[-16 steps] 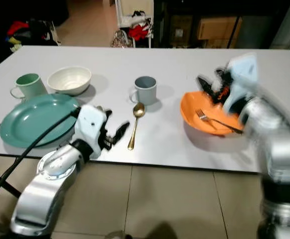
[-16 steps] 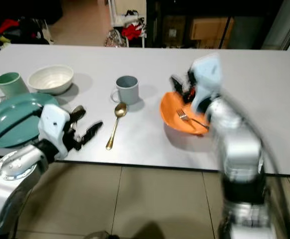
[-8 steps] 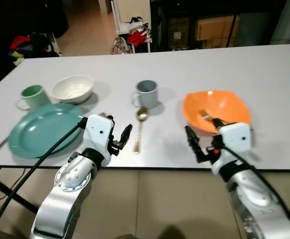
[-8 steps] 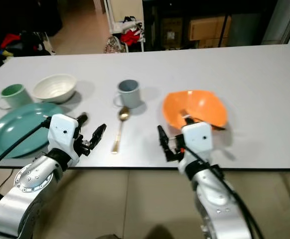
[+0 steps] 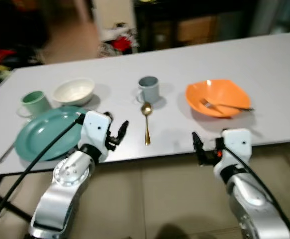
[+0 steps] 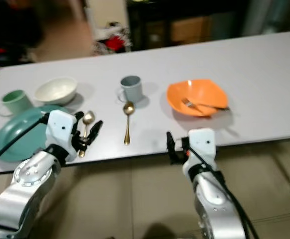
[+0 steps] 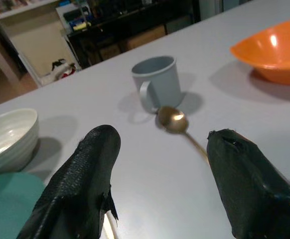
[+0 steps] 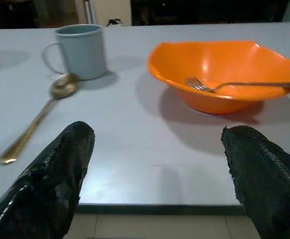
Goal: Setting the table
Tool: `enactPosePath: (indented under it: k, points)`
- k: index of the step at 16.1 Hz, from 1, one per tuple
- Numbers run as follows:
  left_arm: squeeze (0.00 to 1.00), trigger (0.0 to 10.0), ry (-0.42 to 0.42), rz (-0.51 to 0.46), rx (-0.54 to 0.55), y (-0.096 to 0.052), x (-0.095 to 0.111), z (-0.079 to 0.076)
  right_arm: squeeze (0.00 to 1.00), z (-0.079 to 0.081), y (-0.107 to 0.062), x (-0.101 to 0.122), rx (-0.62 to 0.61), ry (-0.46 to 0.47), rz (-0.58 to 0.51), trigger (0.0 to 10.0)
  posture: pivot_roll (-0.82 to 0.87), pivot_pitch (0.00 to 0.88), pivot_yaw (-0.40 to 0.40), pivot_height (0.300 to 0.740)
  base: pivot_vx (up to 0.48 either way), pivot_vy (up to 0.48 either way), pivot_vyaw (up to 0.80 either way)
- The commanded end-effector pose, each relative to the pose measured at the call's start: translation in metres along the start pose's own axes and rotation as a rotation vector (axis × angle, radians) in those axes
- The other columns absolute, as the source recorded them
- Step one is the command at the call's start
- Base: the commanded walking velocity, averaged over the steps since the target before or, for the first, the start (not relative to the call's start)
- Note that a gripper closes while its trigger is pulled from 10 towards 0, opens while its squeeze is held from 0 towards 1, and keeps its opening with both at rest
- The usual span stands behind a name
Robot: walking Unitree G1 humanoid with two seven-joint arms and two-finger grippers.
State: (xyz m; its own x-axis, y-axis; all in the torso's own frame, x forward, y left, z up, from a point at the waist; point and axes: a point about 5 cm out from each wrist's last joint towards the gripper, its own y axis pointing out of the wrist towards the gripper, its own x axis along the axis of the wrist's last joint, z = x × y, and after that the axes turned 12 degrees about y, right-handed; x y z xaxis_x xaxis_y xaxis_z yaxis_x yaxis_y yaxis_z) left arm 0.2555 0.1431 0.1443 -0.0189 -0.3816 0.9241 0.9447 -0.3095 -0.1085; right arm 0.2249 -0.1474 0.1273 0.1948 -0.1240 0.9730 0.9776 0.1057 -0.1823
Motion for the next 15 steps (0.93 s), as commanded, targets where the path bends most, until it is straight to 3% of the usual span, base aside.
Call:
enactPosePath:
  k: [1,3,6,10,12,15]
  points:
    - [0.0,10.0,-0.003,-0.011,0.001,0.004,0.002,0.002,1.0,0.003,0.003,0.007,0.039,-0.014,-0.014,10.0,-0.07,0.0,0.154,0.74,0.0,0.322,0.0]
    - [0.0,10.0,-0.027,-0.014,0.008,0.005,0.003,-0.001,1.0,-0.003,0.004,0.013,0.011,-0.008,-0.02,10.0,-0.07,0.0,0.129,0.74,0.0,0.283,0.0]
    - [0.0,10.0,-0.104,0.003,0.083,-0.002,0.0,-0.002,1.0,0.004,0.006,0.013,0.085,-0.022,-0.013,10.0,-0.07,0.0,0.094,0.74,0.0,0.0,0.0]
    - [0.0,10.0,-0.062,-0.022,0.11,0.002,0.006,0.008,1.0,0.004,0.011,0.014,0.117,-0.014,0.013,10.0,-0.06,0.0,0.053,0.74,0.0,0.0,0.14]
    - [0.0,10.0,-0.077,-0.027,0.127,0.0,0.007,0.011,1.0,0.004,0.015,0.016,0.124,-0.025,0.017,10.0,-0.06,0.0,0.043,0.74,0.285,0.0,0.8]
    - [0.0,10.0,-0.073,-0.027,0.113,0.0,0.006,0.012,1.0,0.004,0.023,0.02,0.114,-0.008,0.007,10.0,-0.06,0.0,0.054,0.74,0.312,0.0,0.0]
